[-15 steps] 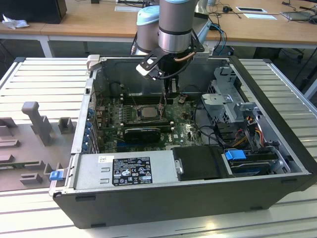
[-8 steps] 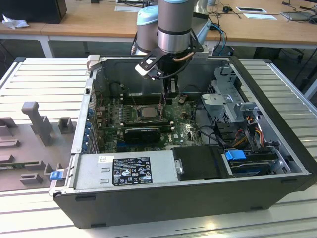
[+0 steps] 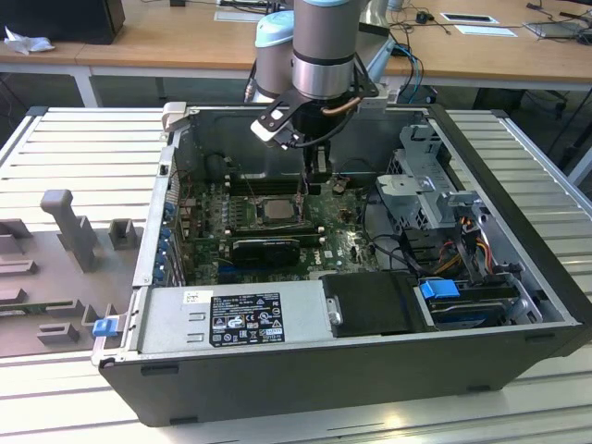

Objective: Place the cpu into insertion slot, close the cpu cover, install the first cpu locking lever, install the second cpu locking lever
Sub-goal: 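Close the cpu cover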

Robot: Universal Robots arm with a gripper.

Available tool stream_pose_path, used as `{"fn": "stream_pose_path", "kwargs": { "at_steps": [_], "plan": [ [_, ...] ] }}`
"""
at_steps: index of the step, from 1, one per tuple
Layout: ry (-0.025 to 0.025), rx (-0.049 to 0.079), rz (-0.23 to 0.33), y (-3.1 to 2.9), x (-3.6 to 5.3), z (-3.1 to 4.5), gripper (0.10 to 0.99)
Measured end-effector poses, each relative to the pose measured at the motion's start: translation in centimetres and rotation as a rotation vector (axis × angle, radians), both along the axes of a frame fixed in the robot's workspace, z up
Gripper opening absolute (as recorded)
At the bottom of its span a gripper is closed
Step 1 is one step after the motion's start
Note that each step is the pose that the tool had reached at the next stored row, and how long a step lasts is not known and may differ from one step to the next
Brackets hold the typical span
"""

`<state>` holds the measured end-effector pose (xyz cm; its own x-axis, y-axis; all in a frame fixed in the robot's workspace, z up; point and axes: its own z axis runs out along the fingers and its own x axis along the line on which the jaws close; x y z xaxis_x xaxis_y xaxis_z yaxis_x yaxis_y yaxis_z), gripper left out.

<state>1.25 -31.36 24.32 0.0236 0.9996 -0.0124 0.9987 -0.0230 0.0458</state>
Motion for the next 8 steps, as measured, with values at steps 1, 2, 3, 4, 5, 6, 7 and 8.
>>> {"fn": "stream_pose_path", "kwargs": {
  "at_steps": [1, 2, 3, 4, 5, 6, 7, 8],
  "plan": [
    [0.0001, 0.0, 0.0, 0.0, -0.02, 0.0, 0.106],
    [0.0001, 0.0, 0.0, 0.0, -0.04, 0.0, 0.106],
    [0.0001, 0.0, 0.0, 0.0, -0.07, 0.0, 0.106],
    [0.0, 0.0, 0.0, 0.0, -0.12, 0.0, 0.106],
    [0.0, 0.0, 0.0, 0.0, -0.17, 0.0, 0.106],
    [0.0001, 0.0, 0.0, 0.0, -0.24, 0.0, 0.106],
    [0.0001, 0.0, 0.0, 0.0, -0.32, 0.0, 0.106],
    [0.0001, 0.0, 0.0, 0.0, -0.4, 0.0, 0.106]
  ]
}}
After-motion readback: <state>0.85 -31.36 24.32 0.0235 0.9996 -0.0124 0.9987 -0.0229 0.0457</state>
